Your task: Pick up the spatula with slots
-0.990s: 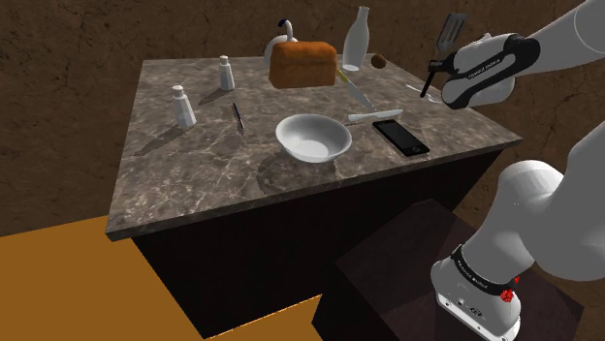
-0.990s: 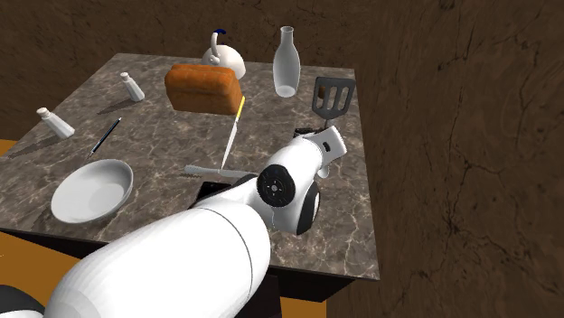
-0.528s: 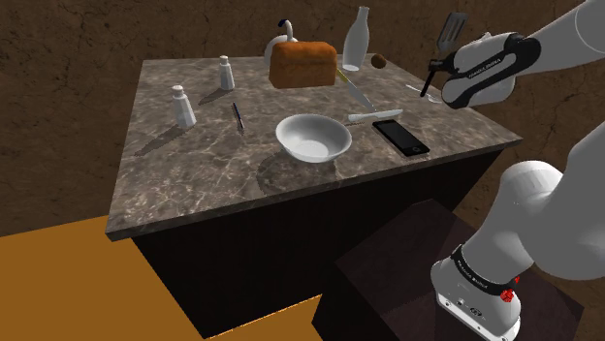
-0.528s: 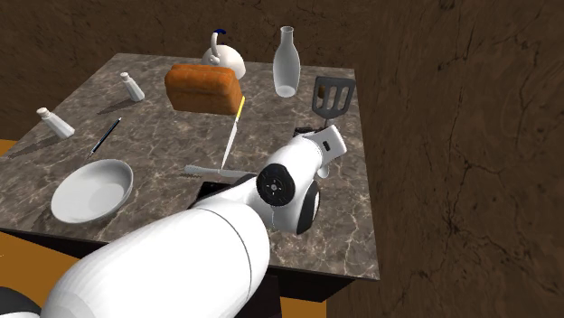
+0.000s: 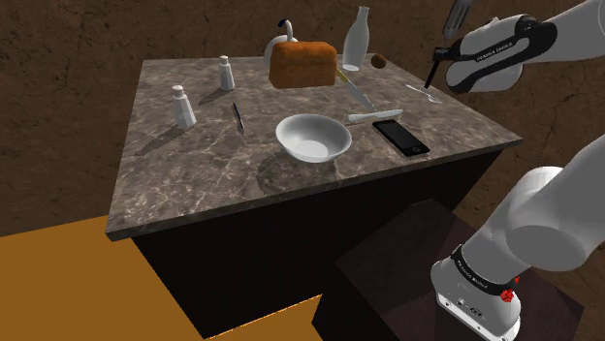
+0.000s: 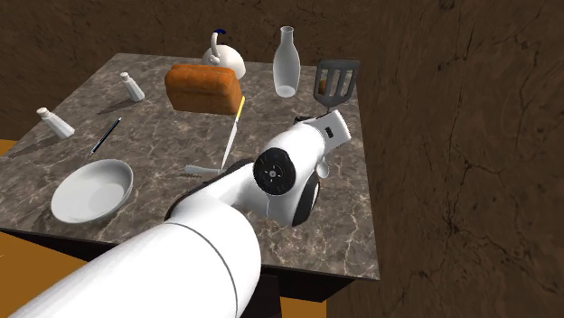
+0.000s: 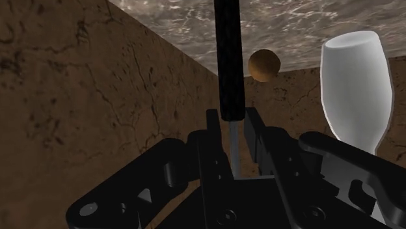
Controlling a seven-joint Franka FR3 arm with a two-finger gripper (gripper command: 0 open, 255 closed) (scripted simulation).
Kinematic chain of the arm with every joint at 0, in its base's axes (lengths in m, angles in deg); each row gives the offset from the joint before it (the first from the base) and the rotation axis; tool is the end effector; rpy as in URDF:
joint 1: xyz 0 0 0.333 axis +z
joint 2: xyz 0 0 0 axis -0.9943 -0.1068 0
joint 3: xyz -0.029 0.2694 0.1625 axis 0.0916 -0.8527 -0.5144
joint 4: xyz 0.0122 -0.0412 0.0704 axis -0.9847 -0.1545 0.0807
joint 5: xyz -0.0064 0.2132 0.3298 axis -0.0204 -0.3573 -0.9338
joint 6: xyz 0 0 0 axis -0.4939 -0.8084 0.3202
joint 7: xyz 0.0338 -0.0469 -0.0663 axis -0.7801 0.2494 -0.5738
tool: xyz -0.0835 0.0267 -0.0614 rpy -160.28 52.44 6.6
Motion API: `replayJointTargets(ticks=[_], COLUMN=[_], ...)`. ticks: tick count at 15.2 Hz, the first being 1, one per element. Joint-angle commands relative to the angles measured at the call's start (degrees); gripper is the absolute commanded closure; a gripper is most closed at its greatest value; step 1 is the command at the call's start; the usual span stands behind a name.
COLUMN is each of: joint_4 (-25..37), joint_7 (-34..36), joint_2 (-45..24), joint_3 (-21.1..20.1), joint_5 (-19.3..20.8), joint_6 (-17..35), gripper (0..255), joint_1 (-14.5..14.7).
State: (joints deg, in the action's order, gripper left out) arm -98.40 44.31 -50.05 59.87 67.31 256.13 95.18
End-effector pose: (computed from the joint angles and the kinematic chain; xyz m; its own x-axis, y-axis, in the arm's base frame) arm 0.3955 -0.3496 0.4888 0.3750 -0.2720 0.8862 -0.5705 -0.8212 -0.0107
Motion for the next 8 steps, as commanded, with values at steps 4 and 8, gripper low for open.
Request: replayJointTargets(ticks=[4,8], joint_4=[1.88,2.75], joint_7=[-0.45,-0.16], joint_2=[2.23,3.10], joint_3=[-6.36,-8.36], joint_5=[-0.18,0.20], joint_6=[-4.25,-6.05], gripper=[255,255], joint_1=[-5.72,-7.48])
